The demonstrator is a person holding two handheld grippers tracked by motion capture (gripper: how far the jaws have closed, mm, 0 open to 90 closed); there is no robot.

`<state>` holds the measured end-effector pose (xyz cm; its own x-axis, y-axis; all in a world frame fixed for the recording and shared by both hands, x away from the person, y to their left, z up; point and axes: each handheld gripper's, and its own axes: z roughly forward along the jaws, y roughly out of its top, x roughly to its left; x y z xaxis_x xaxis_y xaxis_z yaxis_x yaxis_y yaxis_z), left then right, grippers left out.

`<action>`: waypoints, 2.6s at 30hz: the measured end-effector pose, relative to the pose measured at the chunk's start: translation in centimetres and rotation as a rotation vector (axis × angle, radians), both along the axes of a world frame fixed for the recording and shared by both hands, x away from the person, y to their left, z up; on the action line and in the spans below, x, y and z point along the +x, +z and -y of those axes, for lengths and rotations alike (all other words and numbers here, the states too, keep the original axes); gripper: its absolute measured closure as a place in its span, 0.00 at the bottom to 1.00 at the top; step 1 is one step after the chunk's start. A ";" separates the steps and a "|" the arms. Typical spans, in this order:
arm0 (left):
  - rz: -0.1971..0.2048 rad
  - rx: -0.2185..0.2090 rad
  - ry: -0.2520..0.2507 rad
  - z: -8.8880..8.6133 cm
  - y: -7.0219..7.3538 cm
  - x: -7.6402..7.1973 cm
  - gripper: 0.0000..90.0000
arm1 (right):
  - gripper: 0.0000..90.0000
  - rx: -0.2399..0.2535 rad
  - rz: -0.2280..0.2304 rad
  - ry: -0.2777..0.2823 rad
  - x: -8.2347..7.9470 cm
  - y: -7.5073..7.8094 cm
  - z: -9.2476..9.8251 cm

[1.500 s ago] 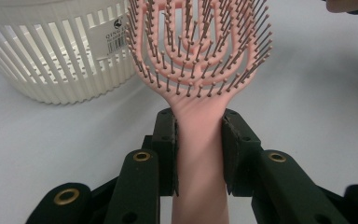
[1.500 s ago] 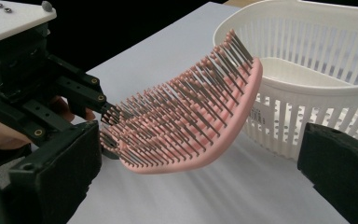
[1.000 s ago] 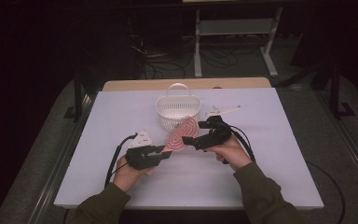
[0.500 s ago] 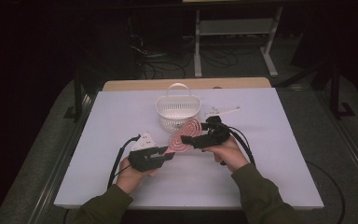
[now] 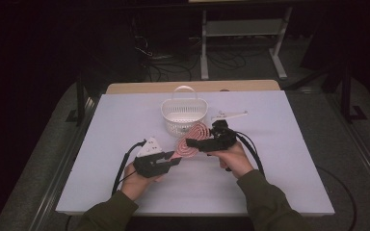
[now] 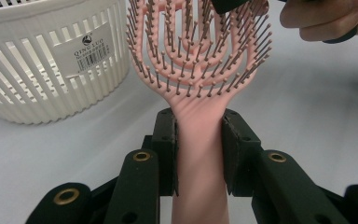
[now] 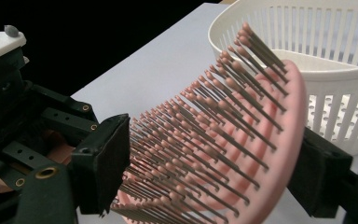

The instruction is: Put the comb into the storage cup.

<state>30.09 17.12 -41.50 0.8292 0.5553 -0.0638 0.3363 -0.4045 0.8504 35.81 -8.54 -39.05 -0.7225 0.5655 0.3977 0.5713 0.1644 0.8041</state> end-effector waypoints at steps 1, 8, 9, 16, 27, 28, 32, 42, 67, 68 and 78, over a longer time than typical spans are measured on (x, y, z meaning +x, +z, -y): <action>0.001 0.001 0.001 0.0 0.0 0.0 0.78 | 0.26 0.001 0.000 0.000 0.0 0.0 0.0; 0.006 0.006 0.006 0.0 0.0 0.0 0.78 | 0.33 0.021 -0.025 0.002 0.1 -0.1 0.0; 0.007 0.009 0.006 -0.1 0.0 0.0 0.78 | 0.34 0.023 -0.030 0.003 0.1 -0.1 0.0; 0.015 0.018 0.009 -0.1 -0.1 0.1 0.78 | 0.43 0.032 -0.043 0.014 0.2 -0.2 0.0; 0.031 0.043 0.003 0.0 -0.2 0.1 0.78 | 0.52 0.059 -0.043 0.023 0.1 -0.1 0.0; 0.035 0.049 0.003 0.1 -0.2 0.1 0.78 | 0.53 0.060 -0.042 0.024 0.1 -0.1 0.0; 0.042 0.068 -0.004 0.2 -0.3 0.1 0.78 | 0.56 0.071 -0.041 0.037 0.0 0.0 -0.1; 0.042 0.080 -0.012 0.3 -0.4 0.2 0.78 | 0.59 0.098 -0.055 0.058 0.0 0.0 -0.1; 0.051 0.070 -0.024 0.5 -0.3 0.4 0.78 | 0.69 0.171 -0.045 0.071 -0.2 0.5 0.1; 0.051 0.069 -0.023 0.5 -0.3 0.4 0.78 | 0.69 0.174 -0.043 0.073 -0.2 0.5 0.1; 0.042 0.061 -0.020 0.3 -0.2 0.5 0.69 | 0.70 0.185 -0.024 0.065 -0.3 0.6 0.4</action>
